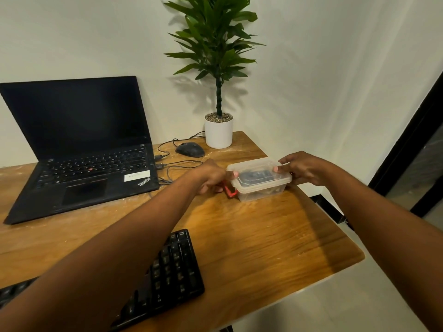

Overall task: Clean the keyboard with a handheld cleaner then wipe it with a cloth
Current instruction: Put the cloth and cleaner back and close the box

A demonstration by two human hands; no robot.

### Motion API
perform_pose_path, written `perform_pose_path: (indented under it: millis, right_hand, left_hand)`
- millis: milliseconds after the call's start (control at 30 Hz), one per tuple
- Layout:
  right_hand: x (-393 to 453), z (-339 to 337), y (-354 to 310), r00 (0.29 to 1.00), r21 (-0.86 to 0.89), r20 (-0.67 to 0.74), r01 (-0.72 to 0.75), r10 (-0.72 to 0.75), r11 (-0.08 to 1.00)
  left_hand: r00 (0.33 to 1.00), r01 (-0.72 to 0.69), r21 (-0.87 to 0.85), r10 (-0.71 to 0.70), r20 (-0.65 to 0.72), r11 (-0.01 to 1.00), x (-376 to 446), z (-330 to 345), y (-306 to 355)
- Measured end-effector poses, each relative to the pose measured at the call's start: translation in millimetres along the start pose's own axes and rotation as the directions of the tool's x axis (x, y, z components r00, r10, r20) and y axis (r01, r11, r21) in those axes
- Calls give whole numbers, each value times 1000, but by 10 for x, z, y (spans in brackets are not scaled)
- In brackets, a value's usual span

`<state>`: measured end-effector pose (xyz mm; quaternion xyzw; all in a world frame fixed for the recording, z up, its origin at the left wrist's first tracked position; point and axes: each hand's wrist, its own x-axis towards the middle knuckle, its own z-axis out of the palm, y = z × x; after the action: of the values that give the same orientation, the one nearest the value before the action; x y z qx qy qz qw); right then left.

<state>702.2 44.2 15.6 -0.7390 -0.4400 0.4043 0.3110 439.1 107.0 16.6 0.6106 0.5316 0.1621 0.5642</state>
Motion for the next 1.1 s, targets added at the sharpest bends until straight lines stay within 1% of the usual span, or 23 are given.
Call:
perform_pose_path:
  millis: [100,200,267,300,333,400,433,533,600,733,833,933,1033,1100]
  right_hand:
    - [-9,4,-27,1000,9,-1,-27,27,1000]
    - [-25,13,-54,999,14,-6,-46,46,999]
    - [-34,23,-64,998,8,-11,-55,55,998]
    - [-36,27,-68,998,10,-13,-61,61,998]
    - [-35,27,-71,998,16,-13,-69,69,998]
    - [-31,29,-80,996,20,-7,-88,88,996]
    - [-32,30,-88,995,16,-1,-99,99,995]
    - [-27,36,-114,992,-5,9,-127,127,992]
    - [-17,31,-128,989,-15,11,-148,148,989]
    - [-10,32,-158,978,-36,27,-208,209,977]
    - [-30,28,-188,971,-33,31,-236,237,971]
    - [-50,34,-213,972,-24,3,-236,236,972]
    - [-49,69,-245,980,-80,-61,-193,188,978]
    - [-46,93,-267,978,-126,-98,-194,183,973]
  left_hand:
    - [999,33,-15,-33,-23,999,-23,8,26]
    - [994,-16,16,18,-104,1000,-34,59,88]
    - [984,-42,118,62,-169,992,-48,95,151]
    - [976,-47,204,89,-199,978,-59,113,187]
    - [965,-52,325,131,-227,944,-79,130,232]
    - [933,-62,543,241,-266,837,-120,165,325]
    - [924,-72,597,279,-262,799,-146,184,364]
    - [914,-84,697,333,-231,712,-150,231,435]
    - [891,-99,752,395,-225,652,-113,297,456]
    - [842,-109,828,493,-217,550,-93,453,470]
    - [852,-112,811,476,-220,575,-82,411,468]
    - [870,-117,784,444,-215,609,-109,345,455]
    - [869,-130,785,451,-205,606,-131,350,448]
    - [868,-133,780,452,-206,611,-144,361,444]
